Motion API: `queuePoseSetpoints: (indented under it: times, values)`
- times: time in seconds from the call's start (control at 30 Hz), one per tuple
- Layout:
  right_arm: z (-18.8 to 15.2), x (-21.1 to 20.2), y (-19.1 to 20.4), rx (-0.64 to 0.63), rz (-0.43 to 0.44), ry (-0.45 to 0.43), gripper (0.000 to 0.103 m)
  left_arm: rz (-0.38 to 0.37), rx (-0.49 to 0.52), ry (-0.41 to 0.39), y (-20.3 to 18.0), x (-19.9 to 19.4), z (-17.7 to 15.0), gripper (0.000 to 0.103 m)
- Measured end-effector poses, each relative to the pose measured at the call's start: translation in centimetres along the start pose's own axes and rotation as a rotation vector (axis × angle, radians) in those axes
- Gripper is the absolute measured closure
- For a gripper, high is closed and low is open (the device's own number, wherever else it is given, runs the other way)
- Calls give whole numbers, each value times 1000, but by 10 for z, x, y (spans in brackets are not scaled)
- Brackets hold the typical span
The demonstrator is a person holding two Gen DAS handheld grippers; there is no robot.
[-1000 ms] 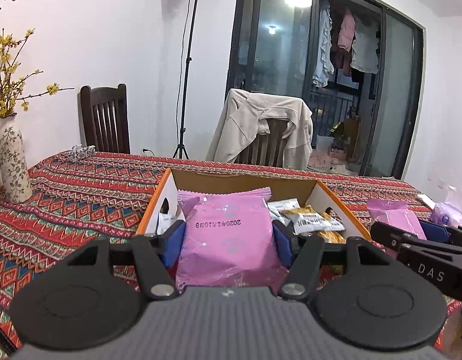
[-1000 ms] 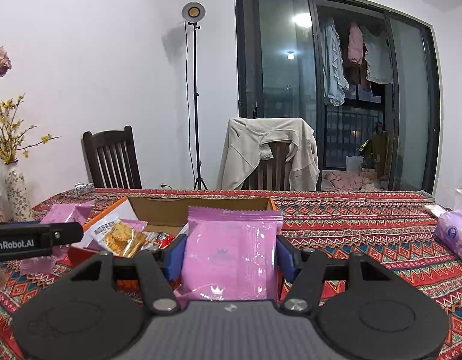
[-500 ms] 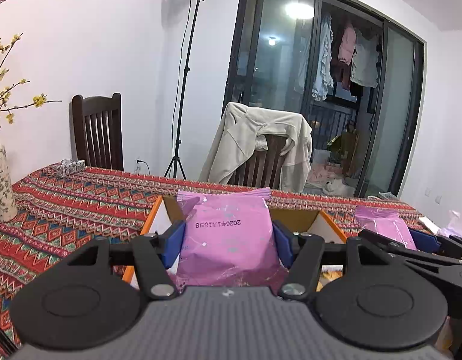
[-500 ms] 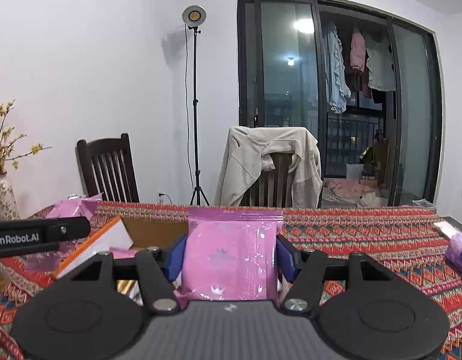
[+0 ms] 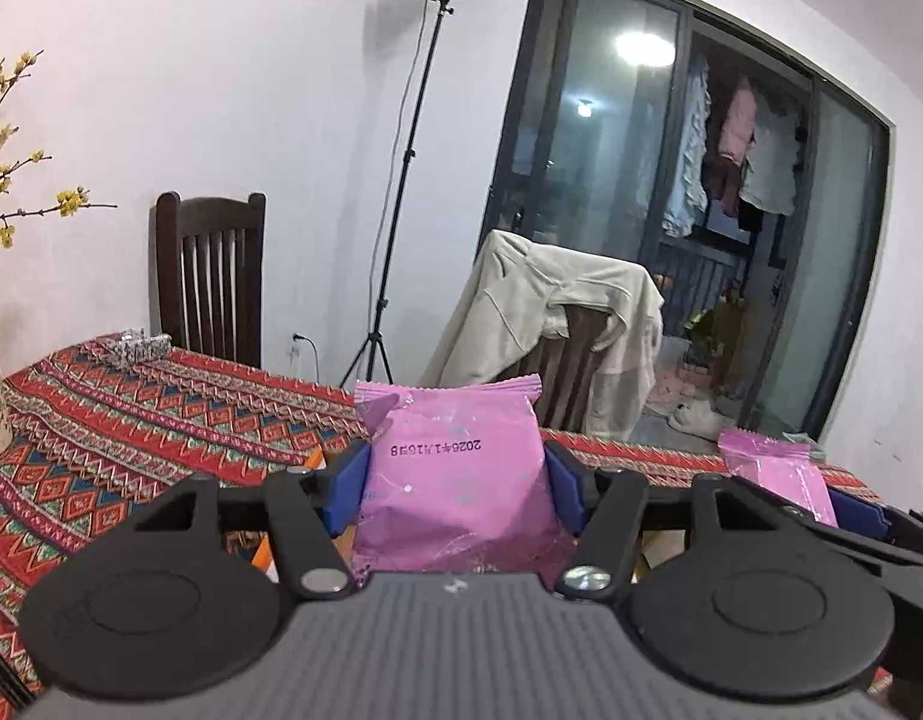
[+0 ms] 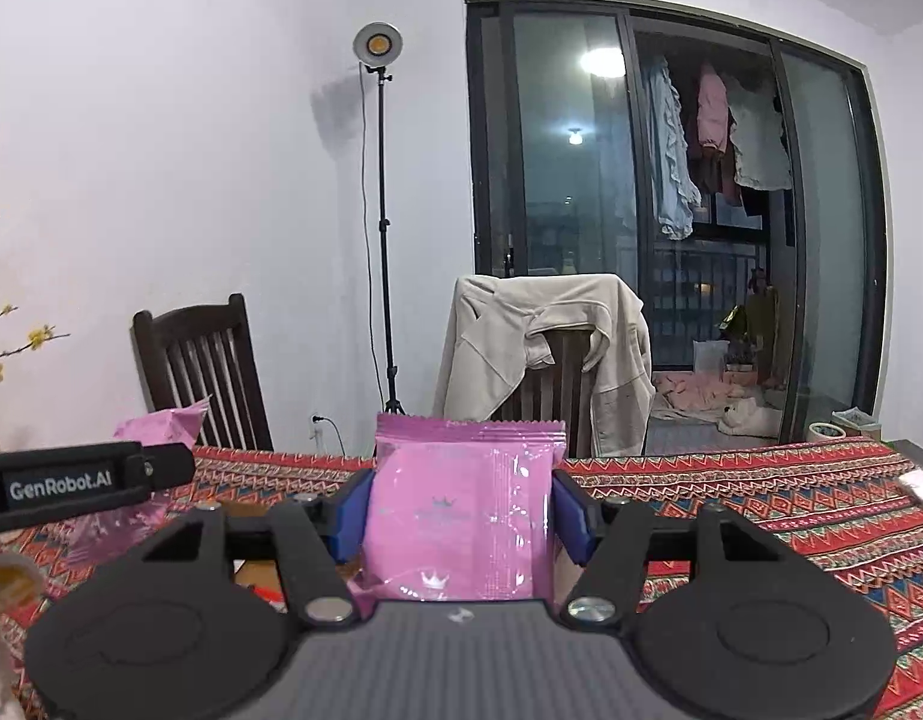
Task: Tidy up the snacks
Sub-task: 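Carry both pink packets into the box and open both grippers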
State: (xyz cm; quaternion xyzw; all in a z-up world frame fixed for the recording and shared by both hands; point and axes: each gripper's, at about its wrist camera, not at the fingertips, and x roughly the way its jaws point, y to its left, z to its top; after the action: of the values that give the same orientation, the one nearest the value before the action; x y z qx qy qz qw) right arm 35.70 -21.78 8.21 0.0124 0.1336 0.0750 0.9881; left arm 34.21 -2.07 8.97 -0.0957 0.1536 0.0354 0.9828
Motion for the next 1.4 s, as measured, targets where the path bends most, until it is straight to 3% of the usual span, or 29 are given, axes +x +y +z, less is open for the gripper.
queuePoseSetpoints:
  times: [0.23,0.53,0.77,0.8,0.9,0.93,1.23,1.4]
  values:
    - [-25,20,0,-12,15,-35,42,41,26,-11,1,23,-18,40]
    - [-44,48,-1,-32,14,69,42,53,62,16,5,40,-32,40]
    - [-45,52,-2,-20,16,82,41,52,56,14,7,40,-33,40]
    - [-45,52,-4,-10,16,81,35,56,55,7,8,39,-32,36]
    - [-45,52,-12,42,25,83,4,73,41,-15,8,37,-31,0]
    - [-44,51,-14,56,31,80,0,82,36,-28,8,36,-31,0]
    - [-46,54,-13,49,15,86,0,91,11,-25,12,35,-28,0]
    - [-46,50,-9,47,17,87,0,89,17,-66,7,20,-20,0]
